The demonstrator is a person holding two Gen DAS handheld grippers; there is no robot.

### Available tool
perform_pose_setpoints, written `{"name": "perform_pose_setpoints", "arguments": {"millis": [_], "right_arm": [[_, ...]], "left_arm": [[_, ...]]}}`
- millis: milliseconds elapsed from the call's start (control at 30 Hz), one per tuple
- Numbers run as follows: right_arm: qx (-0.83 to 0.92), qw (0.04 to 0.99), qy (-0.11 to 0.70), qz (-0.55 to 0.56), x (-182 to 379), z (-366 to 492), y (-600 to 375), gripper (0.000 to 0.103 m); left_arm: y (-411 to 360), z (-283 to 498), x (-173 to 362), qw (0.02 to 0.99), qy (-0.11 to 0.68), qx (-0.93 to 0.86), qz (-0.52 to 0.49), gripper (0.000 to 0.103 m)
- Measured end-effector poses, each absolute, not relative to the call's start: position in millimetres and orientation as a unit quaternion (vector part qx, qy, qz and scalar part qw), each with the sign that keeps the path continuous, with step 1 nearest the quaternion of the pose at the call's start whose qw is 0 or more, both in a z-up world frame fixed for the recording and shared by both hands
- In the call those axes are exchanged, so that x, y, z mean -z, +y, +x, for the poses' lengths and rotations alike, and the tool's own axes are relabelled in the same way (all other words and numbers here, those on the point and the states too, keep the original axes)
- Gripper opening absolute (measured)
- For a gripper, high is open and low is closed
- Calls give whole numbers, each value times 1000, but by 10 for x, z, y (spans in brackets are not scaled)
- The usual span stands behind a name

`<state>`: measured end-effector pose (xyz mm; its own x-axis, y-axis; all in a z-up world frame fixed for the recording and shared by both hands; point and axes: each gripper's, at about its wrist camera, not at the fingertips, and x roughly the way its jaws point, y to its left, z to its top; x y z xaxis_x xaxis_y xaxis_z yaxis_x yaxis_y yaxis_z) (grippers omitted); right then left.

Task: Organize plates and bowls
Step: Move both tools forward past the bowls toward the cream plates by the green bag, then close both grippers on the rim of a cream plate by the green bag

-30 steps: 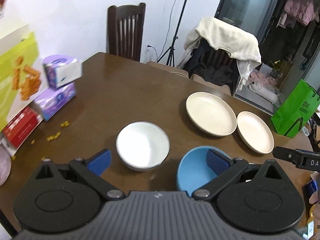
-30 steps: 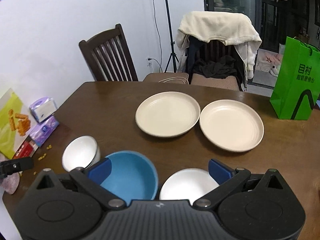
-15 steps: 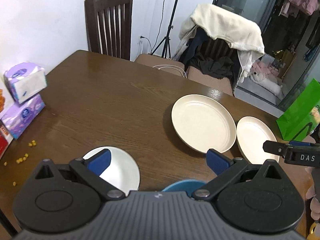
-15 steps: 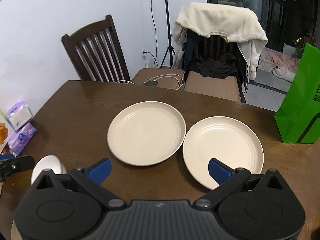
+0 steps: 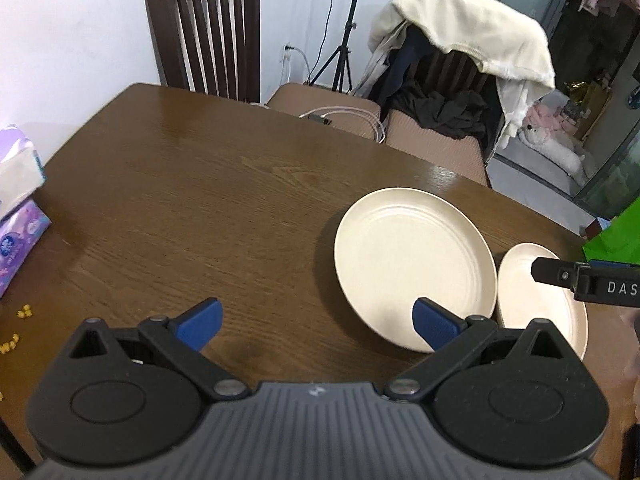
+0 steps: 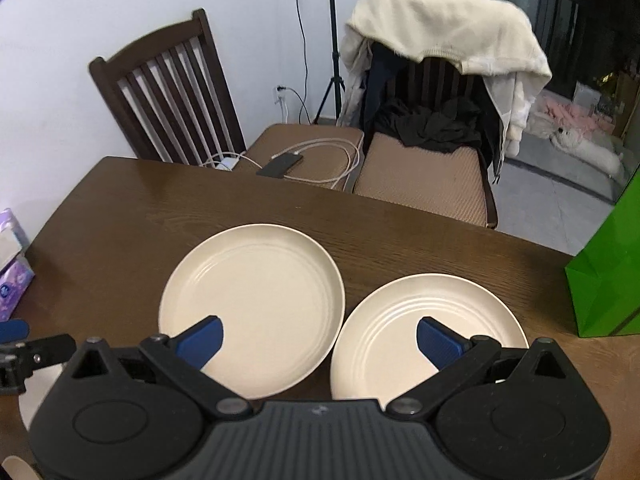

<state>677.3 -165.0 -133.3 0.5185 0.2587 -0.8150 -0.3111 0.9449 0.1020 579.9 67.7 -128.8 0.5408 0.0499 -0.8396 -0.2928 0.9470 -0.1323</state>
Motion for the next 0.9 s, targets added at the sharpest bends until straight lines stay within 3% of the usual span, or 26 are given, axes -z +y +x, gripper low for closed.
{"name": "perform_pose_setpoints", "arguments": {"millis": [300, 533, 667, 900], "right_arm": [[-163, 856, 489, -47, 1590, 7267, -1571, 101], [-165, 842, 508, -68, 1801, 7555, -1432, 88], [-168, 839, 512, -70, 1882, 7673, -1365, 75], [-177, 829, 525, -79, 2074, 7778, -1239, 55]], "left_arm": [[743, 6287, 1535, 851, 495, -118, -130, 103], [804, 6553, 1763, 834, 516, -136, -140, 103], [807, 6630, 1885, 827, 523, -147, -147, 101], [844, 6754, 2045, 816, 532, -161, -158, 86]]}}
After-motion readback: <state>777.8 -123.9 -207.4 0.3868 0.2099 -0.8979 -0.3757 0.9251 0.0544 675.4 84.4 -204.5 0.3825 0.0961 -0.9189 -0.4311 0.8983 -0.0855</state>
